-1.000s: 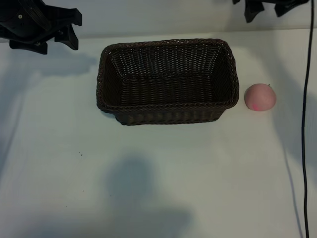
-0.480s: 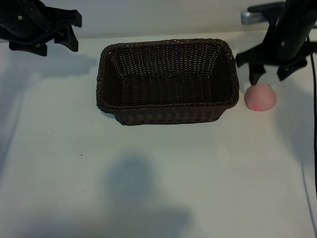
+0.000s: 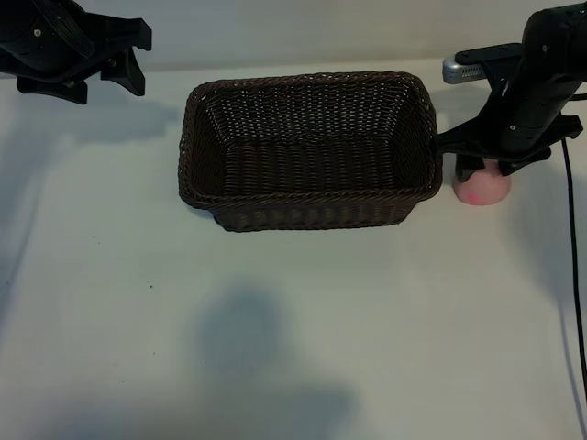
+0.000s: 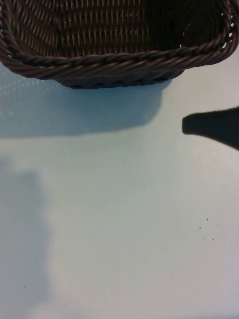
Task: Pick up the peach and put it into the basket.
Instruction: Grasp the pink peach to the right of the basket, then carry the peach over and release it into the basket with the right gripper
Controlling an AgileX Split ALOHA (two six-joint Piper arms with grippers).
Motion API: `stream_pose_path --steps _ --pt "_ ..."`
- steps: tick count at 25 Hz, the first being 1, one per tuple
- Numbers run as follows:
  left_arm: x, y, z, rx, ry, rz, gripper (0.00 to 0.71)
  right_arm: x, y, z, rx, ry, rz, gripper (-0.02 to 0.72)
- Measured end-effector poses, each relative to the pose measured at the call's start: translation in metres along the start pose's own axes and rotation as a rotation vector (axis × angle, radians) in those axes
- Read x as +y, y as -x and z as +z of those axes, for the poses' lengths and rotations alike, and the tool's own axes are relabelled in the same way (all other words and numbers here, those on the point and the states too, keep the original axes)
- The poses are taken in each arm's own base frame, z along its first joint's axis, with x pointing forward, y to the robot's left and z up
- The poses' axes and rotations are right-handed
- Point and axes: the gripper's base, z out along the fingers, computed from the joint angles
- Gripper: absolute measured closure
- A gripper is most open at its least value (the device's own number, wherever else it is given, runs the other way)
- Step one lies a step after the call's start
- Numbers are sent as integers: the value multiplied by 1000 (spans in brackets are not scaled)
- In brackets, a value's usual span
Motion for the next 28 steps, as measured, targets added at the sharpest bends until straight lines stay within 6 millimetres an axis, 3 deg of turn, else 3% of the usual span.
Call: stream_pose_path --steps 6,7,12,20,28 --pt "0 0 0 0 0 0 125 -2 -1 2 -8 -22 5 605" --pt "0 0 0 0 0 0 125 -2 -1 2 -8 -22 6 640" --pt "0 0 0 0 0 0 125 -2 -1 -13 -17 -26 1 662" --pt "0 0 0 0 1 3 125 -2 -4 -90 -154 -25 -9 663" --pt "0 0 0 0 1 2 125 2 7 -132 -202 -8 1 663"
